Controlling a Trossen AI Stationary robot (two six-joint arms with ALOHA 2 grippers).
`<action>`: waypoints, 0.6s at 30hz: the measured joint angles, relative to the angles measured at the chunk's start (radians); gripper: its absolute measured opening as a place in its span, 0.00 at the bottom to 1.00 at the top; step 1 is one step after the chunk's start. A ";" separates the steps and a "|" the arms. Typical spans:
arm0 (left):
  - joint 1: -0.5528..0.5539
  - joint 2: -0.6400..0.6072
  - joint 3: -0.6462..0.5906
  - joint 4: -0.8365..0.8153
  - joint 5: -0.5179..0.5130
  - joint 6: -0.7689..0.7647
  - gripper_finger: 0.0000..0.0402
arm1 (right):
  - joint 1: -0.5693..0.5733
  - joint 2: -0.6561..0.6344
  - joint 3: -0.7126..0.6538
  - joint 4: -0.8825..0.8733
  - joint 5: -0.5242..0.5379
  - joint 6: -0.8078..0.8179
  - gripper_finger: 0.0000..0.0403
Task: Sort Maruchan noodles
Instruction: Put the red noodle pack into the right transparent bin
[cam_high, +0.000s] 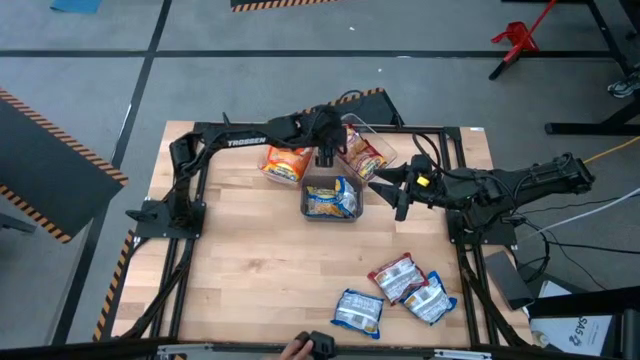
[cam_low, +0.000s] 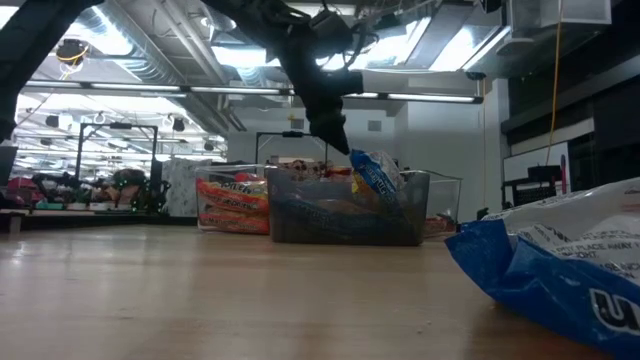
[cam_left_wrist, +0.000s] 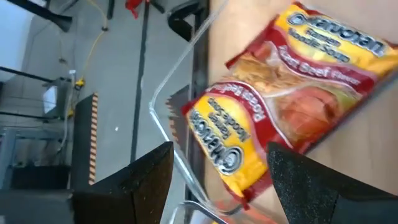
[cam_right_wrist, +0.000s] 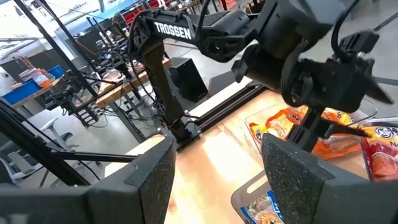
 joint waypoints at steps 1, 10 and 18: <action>0.005 0.000 0.000 -0.017 0.013 0.000 0.63 | 0.000 0.000 0.000 -0.001 0.000 -0.002 0.55; 0.017 0.043 0.000 -0.002 0.056 0.020 0.62 | 0.000 0.000 0.000 -0.001 0.000 -0.019 0.55; 0.034 0.085 0.001 0.021 0.041 0.026 0.62 | 0.000 0.000 0.000 -0.003 0.001 -0.020 0.55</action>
